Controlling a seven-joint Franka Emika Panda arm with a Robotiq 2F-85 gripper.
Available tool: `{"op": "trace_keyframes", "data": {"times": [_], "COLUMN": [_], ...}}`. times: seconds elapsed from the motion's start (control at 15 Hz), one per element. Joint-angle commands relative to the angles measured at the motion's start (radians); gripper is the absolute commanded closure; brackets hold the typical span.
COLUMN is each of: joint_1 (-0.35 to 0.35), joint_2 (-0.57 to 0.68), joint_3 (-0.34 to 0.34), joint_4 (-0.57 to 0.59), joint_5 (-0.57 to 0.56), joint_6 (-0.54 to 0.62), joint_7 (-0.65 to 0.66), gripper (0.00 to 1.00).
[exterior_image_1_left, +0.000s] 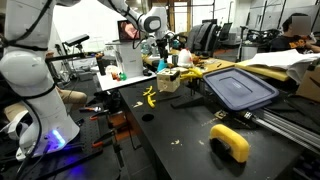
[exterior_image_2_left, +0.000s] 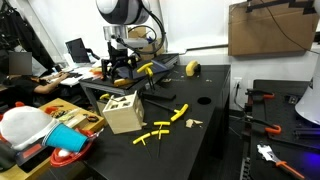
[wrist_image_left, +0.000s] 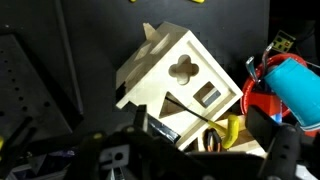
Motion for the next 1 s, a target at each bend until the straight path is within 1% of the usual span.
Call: {"op": "trace_keyframes", "data": {"times": [0.0,0.13,0.33,0.67,0.93], "joint_1": [0.000,0.016,0.029,0.061,0.082], "joint_2": [0.050,0.086,0.161,0.287,0.367], "joint_3": [0.027,0.037,0.060,0.069,0.066], "joint_4": [0.144,0.224,0.346,0.526,0.649], "joint_5": [-0.132,-0.209,-0.270,-0.342,-0.373], "joint_6": [-0.161,-0.245,-0.342,-0.447,-0.509], "joint_7": [0.057,0.057,0.027,-0.004,-0.025], "gripper": [0.00,0.00,0.00,0.00,0.00]}}
